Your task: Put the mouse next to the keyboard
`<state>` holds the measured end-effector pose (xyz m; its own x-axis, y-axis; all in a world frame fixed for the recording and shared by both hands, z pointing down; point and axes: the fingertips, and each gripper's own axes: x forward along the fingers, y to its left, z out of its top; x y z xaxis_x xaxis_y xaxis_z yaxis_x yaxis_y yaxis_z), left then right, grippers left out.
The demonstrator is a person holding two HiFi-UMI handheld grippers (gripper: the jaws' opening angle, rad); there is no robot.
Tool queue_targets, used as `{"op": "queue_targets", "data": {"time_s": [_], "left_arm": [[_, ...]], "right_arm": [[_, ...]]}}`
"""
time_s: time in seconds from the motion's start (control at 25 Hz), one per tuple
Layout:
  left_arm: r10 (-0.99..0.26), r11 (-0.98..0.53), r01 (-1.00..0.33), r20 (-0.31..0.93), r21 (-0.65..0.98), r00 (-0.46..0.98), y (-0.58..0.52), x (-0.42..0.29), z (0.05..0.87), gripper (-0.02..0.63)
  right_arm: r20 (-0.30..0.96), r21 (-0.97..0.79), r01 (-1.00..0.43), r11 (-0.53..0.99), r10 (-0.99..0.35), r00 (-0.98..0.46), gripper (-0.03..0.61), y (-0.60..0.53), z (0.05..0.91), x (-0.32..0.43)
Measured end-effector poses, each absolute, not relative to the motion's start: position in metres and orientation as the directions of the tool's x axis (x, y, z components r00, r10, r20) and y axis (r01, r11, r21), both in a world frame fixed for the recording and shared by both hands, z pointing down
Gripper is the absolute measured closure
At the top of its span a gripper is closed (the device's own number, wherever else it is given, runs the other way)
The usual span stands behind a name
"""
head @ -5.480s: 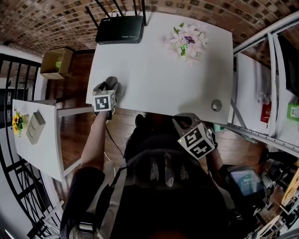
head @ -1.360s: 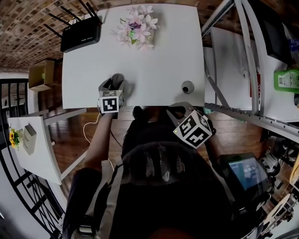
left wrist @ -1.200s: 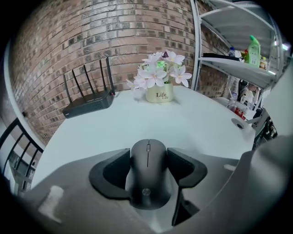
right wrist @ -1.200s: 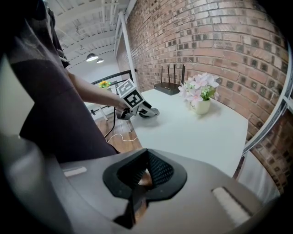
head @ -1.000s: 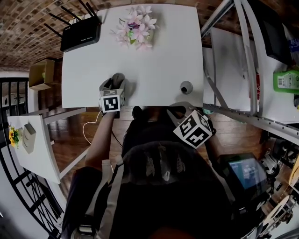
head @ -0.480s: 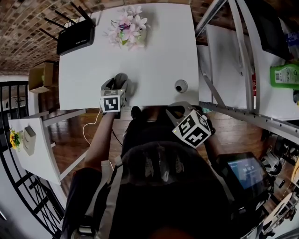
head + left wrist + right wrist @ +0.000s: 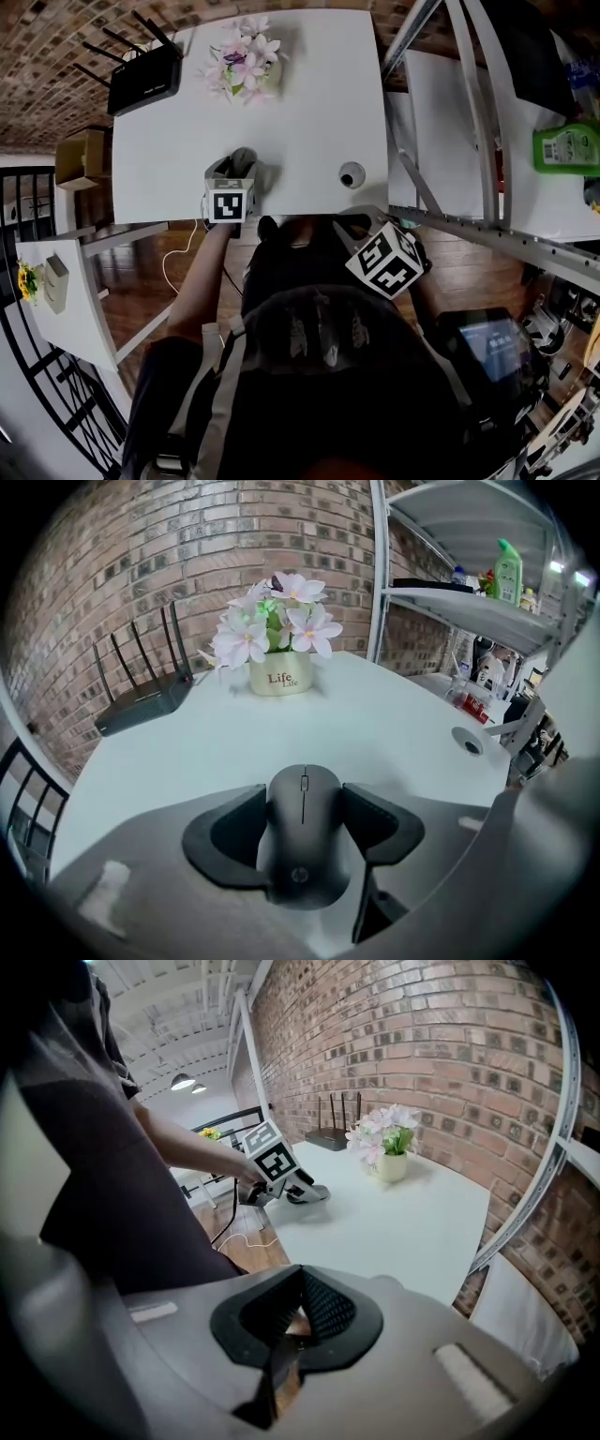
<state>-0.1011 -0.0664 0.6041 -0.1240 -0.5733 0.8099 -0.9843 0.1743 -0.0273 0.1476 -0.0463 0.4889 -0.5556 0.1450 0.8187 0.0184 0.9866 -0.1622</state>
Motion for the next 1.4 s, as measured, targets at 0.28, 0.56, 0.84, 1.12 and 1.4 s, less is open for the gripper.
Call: {"op": "queue_targets", "data": {"time_s": [0.28,0.56,0.84,1.12,1.4], "left_arm": [[-0.544,0.143,-0.989,0.837,0.035,-0.049,-0.075,-0.073,0.604,0.35],[-0.544,0.149,-0.989,0.834,-0.014,-0.094,-0.076,-0.074,0.604,0.35],[-0.556,0.143,-0.987,0.831,0.076,-0.016,-0.094,-0.048,0.603,0.348],[-0.58,-0.067,-0.997,0.813,0.026,0.06,-0.104,-0.031,0.603,0.347],[-0.598,-0.21,-0.977,0.784,0.049,0.168,-0.104,-0.022,0.601,0.347]], "right_arm": [[0.816,-0.162,0.051,0.986,0.162,-0.555,0.572,-0.049,0.488,0.152],[0.821,-0.173,0.083,0.981,0.191,-0.538,0.572,-0.046,0.491,0.164],[0.846,-0.177,0.131,0.975,0.219,-0.486,0.572,-0.033,0.497,0.168],[0.874,-0.126,0.071,0.99,0.144,-0.464,0.572,-0.03,0.489,0.147],[0.898,-0.099,0.027,0.995,0.101,-0.429,0.572,-0.003,0.486,0.121]]}}
